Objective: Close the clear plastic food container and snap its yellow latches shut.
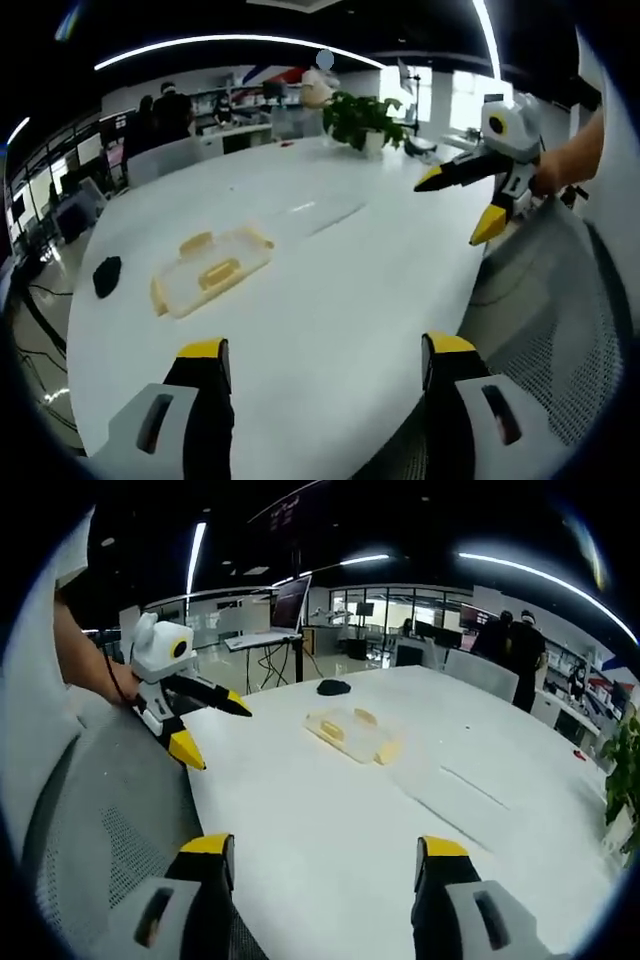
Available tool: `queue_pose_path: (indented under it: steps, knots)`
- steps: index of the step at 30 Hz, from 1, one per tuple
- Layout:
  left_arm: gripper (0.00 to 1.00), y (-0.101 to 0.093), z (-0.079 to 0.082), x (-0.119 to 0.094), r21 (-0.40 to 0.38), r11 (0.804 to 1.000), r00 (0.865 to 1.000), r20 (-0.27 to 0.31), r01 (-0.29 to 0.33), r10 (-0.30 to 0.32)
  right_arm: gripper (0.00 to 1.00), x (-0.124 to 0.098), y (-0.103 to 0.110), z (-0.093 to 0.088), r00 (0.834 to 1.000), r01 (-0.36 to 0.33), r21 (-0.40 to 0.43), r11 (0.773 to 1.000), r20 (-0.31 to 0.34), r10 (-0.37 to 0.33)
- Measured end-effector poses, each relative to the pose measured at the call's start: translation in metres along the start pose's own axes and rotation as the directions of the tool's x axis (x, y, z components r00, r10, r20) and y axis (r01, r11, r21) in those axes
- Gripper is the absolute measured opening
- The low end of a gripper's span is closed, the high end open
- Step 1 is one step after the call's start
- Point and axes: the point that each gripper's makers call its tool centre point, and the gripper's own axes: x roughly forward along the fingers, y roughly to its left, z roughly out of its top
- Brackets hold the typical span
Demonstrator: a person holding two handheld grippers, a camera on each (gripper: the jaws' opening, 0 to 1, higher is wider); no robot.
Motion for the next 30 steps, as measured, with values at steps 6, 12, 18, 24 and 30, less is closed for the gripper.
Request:
queue_pose_path:
  steps: [6,12,18,24,30]
  knots:
    - [0.74,0.005,0.005,0.007,0.053,0.998,1.0,-0.016,0.023,-0.022,0.73,0.012,-0.003,0.004,1.0,-0.012,-0.026,1.0,-0.014,0.012]
    - [0.74,0.017,0.011,0.013,0.062,0.998,1.0,-0.014,0.026,-0.025,0.73,0.023,-0.007,0.008,0.999,-0.033,-0.05,0.998,-0.028,0.032]
    - [0.74,0.026,0.012,0.02,0.068,0.997,0.999,-0.022,0.027,-0.026,0.72,0.032,-0.011,0.01,0.998,-0.045,-0.057,0.997,-0.041,0.043]
    - [0.73,0.036,0.01,0.028,0.068,0.997,0.999,-0.033,0.033,-0.03,0.72,0.042,-0.015,0.011,0.997,-0.056,-0.046,0.997,-0.047,0.054]
    - [0.73,0.046,0.012,0.033,0.079,0.996,0.999,-0.043,0.037,-0.034,0.69,0.052,-0.018,0.01,0.995,-0.08,-0.051,0.996,-0.064,0.076]
